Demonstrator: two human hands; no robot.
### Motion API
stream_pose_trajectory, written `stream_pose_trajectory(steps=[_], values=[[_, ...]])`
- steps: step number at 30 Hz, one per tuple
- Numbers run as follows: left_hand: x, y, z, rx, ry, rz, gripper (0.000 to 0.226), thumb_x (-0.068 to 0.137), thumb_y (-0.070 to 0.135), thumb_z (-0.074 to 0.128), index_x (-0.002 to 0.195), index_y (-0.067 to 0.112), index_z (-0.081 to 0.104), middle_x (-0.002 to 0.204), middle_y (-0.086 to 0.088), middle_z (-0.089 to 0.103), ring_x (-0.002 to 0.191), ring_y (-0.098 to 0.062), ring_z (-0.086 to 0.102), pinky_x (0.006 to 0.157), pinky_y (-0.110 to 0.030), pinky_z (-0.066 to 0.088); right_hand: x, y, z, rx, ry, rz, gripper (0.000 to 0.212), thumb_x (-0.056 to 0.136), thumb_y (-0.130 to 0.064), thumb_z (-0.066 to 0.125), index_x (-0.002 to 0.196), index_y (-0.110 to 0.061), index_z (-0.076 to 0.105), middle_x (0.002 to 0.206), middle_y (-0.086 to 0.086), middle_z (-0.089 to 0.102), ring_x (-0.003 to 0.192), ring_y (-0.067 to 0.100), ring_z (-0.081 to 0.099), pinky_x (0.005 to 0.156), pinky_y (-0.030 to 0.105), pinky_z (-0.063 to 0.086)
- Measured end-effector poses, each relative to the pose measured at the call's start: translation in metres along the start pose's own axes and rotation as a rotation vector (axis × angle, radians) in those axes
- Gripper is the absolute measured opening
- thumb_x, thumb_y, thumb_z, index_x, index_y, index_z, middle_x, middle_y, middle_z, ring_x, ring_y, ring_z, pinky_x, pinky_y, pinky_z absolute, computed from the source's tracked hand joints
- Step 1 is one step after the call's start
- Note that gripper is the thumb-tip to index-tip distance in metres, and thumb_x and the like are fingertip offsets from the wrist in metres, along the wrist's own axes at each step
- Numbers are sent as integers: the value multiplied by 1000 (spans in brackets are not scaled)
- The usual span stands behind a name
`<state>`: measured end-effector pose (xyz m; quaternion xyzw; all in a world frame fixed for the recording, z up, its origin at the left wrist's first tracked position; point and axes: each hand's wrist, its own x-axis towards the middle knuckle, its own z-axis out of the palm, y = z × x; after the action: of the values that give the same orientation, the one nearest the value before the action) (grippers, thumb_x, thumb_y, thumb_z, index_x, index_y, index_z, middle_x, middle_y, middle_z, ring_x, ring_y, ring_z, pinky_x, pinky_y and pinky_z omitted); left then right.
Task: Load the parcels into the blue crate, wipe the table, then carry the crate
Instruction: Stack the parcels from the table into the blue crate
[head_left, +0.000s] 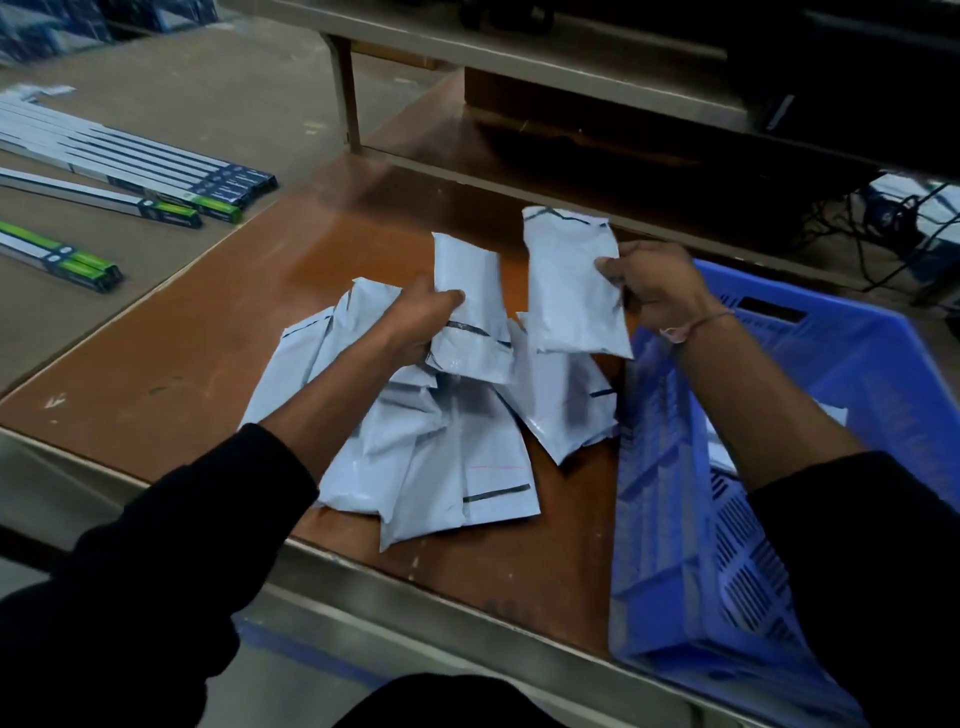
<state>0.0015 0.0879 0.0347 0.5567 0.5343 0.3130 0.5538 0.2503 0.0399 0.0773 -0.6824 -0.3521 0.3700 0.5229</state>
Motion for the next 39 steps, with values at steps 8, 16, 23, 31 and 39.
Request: stream_pose_trajectory(steps=[8, 16, 23, 31, 39], values=[[-11, 10, 43, -372, -178, -76, 81, 74, 82, 61, 129, 23, 67, 124, -2, 73, 115, -27, 70, 95, -49, 58, -41, 12, -8, -78, -47, -10, 19, 79, 8, 75, 78, -7, 62, 81, 13, 68, 61, 17, 65, 49, 23, 55], [-29, 24, 69, -122, -387, 99, 63, 81, 24, 85, 136, 15, 54, 123, -4, 72, 109, -23, 72, 84, -37, 62, -56, 10, -42, -87, -65, -65, 28, 72, -4, 86, 87, 2, 63, 90, 21, 70, 73, 28, 71, 55, 31, 59], [-40, 65, 82, 381, -360, 452, 77, 75, 21, 87, 141, 27, 47, 130, 8, 59, 114, -3, 58, 93, -24, 51, -52, 2, -99, -555, 248, -500, 81, 56, -47, 92, 118, -12, 52, 119, 8, 57, 104, 22, 56, 80, 32, 45], [-54, 123, 134, 906, -449, 768, 90, 68, 36, 83, 147, 41, 42, 130, 13, 59, 111, -11, 58, 90, -31, 47, -51, -19, -186, -451, -117, -552, 103, 60, -30, 93, 146, -30, 36, 128, 3, 59, 118, 18, 59, 98, 41, 54], [-64, 149, 204, 888, -396, 942, 67, 65, 45, 85, 123, 25, 57, 117, 7, 63, 103, -14, 60, 87, -36, 52, -70, 1, -277, -397, -55, -401, 71, 59, -28, 94, 118, -14, 57, 100, 5, 66, 89, 12, 61, 85, 47, 58]])
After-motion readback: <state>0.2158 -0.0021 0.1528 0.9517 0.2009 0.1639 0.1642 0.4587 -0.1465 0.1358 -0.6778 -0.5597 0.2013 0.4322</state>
